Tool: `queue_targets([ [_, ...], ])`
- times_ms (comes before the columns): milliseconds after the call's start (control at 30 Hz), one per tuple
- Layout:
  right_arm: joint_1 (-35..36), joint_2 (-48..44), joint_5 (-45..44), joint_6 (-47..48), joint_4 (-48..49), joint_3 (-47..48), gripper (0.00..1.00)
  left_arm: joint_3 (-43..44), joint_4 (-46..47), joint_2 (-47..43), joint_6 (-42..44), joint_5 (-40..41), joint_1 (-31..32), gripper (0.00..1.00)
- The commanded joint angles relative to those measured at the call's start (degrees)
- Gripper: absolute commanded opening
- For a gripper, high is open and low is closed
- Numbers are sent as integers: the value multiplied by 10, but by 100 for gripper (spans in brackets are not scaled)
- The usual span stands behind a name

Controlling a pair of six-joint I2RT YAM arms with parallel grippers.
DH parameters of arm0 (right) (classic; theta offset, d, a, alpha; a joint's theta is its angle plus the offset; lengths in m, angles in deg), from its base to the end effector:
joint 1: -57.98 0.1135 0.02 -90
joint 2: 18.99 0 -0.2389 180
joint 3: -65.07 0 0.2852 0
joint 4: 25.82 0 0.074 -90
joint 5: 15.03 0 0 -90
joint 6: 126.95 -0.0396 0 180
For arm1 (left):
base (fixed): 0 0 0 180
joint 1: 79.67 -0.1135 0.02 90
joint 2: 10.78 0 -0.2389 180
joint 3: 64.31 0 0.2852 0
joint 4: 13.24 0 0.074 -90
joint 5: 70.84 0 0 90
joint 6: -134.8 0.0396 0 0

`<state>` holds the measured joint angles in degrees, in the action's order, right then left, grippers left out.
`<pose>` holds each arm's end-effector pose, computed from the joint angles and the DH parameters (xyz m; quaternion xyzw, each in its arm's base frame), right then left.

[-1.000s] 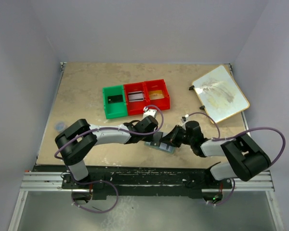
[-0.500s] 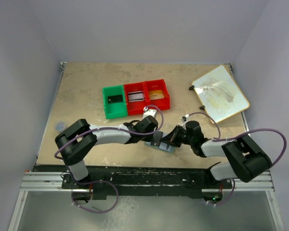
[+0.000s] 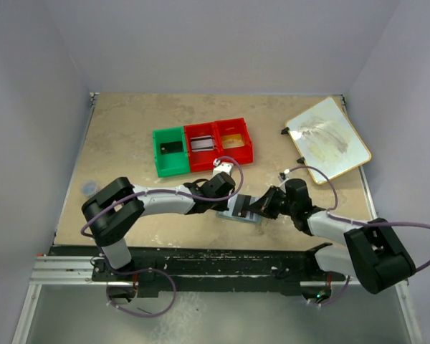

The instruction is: Take the credit cards out of the card holder

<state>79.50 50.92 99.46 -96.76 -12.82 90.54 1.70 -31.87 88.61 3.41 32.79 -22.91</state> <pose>0.2130 0.1016 0.0808 0.1816 0.8393 0.4518 0.2420 0.2086 -0.3013 0.1036 0.0873 0.9356 -0.1707 0.2965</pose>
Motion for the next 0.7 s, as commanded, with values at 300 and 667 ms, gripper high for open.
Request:
queue_targets([
  [300, -3, 130, 86, 76, 52, 76, 0, 34, -8, -81, 17, -40, 4, 29],
  [667, -3, 141, 85, 76, 45, 79, 0, 44, -44, 13, -1, -20, 4, 11],
])
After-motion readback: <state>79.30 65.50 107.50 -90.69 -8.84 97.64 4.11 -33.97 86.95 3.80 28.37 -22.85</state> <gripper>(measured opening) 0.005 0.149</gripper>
